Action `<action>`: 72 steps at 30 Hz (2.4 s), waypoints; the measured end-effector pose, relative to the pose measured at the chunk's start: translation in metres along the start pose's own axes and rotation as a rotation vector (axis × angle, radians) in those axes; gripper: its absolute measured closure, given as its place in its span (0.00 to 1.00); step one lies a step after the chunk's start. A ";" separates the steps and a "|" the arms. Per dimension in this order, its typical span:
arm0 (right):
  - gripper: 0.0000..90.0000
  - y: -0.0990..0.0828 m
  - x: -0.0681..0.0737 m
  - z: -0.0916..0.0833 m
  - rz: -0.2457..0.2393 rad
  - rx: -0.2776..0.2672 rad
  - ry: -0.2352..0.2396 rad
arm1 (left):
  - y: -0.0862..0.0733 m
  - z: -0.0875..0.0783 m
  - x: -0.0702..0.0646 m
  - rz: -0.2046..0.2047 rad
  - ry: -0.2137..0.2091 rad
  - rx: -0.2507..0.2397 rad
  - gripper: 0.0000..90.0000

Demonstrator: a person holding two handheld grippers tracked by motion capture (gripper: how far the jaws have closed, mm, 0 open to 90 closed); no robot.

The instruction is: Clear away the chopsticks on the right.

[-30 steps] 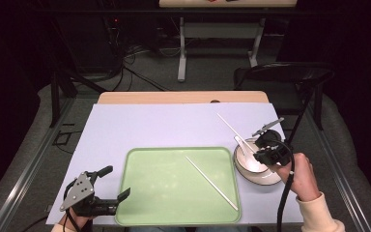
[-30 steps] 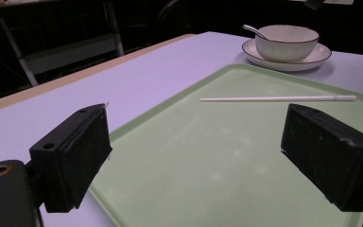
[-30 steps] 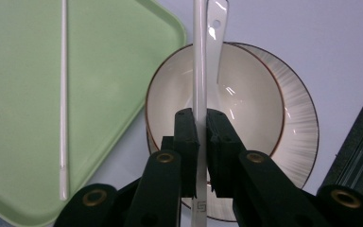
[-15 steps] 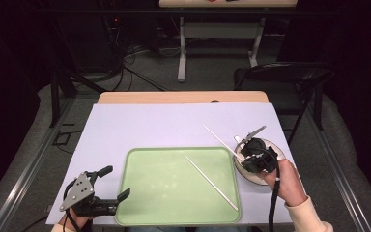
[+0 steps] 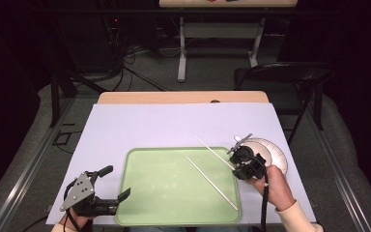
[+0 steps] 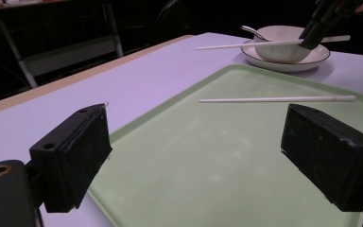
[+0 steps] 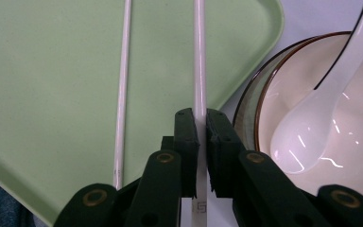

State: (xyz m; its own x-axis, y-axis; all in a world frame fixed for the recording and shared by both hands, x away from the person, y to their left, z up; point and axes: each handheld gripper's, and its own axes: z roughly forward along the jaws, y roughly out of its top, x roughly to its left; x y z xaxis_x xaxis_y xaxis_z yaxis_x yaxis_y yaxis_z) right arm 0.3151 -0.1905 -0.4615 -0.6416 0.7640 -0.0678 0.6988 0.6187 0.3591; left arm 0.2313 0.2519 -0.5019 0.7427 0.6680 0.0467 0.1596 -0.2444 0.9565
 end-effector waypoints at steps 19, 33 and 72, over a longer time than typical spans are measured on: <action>0.93 -0.004 0.011 0.046 0.030 0.089 0.059 | 0.001 0.002 0.000 0.006 -0.005 0.000 0.10; 0.93 0.003 0.021 0.066 0.030 0.107 0.101 | 0.001 0.002 0.000 0.005 -0.007 -0.006 0.10; 0.02 -0.047 0.007 0.004 -0.212 -0.372 0.044 | 0.000 0.002 0.001 0.006 -0.005 0.004 0.10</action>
State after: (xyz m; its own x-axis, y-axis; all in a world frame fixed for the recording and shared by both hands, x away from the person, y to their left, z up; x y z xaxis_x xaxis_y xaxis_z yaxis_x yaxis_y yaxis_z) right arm 0.2793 -0.2135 -0.4830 -0.7771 0.6139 -0.1391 0.3941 0.6468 0.6530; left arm 0.2333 0.2508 -0.5021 0.7467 0.6632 0.0509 0.1577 -0.2510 0.9551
